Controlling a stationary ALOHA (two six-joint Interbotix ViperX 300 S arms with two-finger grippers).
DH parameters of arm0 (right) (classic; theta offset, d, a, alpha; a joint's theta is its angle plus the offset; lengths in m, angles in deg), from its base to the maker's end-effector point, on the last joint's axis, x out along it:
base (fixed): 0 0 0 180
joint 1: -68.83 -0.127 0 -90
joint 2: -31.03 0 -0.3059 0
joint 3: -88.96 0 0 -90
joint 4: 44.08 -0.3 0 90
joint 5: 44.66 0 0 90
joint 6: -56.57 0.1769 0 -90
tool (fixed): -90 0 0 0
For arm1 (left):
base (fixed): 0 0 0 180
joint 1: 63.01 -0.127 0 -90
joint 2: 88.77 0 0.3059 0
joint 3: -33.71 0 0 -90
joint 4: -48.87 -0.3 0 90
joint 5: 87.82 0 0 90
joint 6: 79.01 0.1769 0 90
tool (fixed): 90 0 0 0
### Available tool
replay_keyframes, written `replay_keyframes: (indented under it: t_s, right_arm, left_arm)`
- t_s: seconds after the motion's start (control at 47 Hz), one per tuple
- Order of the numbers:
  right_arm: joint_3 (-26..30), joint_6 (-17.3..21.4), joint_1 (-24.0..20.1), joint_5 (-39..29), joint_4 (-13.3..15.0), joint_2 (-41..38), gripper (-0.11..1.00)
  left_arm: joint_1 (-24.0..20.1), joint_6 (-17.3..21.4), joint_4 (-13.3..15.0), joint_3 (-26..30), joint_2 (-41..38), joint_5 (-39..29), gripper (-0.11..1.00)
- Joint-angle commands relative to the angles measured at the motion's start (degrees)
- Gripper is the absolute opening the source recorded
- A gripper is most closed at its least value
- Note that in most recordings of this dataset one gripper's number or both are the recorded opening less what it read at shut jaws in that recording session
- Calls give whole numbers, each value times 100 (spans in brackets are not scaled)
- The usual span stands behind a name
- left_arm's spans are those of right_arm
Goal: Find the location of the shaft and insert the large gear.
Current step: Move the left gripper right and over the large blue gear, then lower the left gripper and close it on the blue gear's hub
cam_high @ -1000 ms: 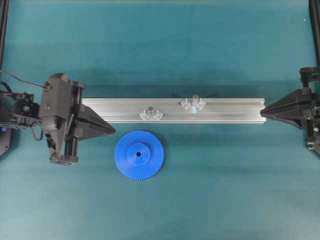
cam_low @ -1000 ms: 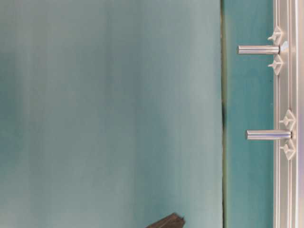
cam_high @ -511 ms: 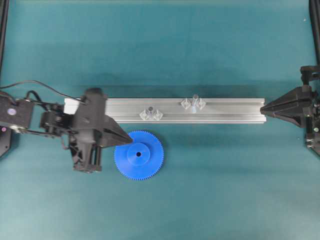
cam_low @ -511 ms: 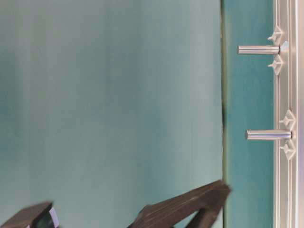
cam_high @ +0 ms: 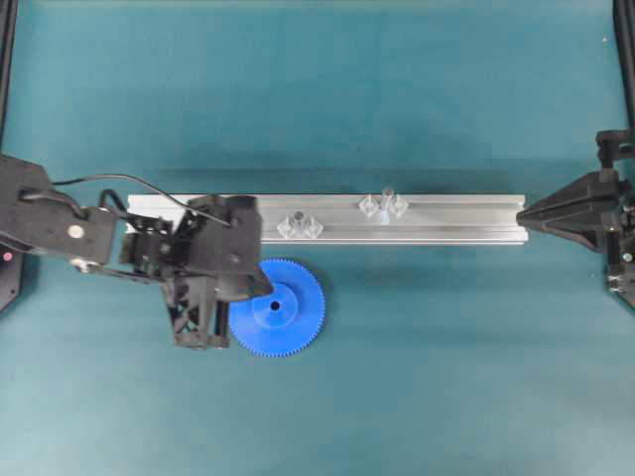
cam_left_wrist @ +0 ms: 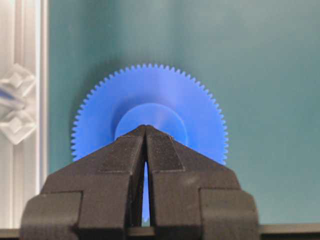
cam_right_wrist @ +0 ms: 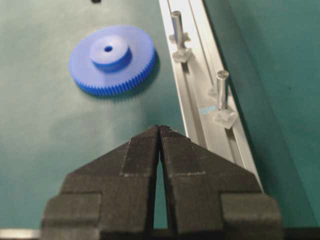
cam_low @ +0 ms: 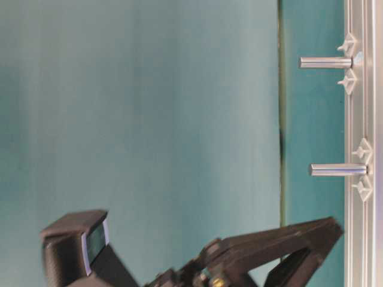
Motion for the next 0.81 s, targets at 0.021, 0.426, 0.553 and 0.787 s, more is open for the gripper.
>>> replay_keyframes:
  t_s: [0.021,0.426,0.553,0.787]
  right_arm:
    - [132,53,9,26,9,-26,6]
    - [114,53,9,26,18,-26,6]
    - [114,53,9,26,18,-26,6]
    - [88,53,18,26,18,-26,6]
  left_arm:
    - [44,-9,-18,264,-79,-132,0]
    - [44,35,-9,896,-686,-1160,0]
    - [44,44,-18,1046,-826,-1327,0]
    - [44,62,-18,1354,-1055,-1819,0]
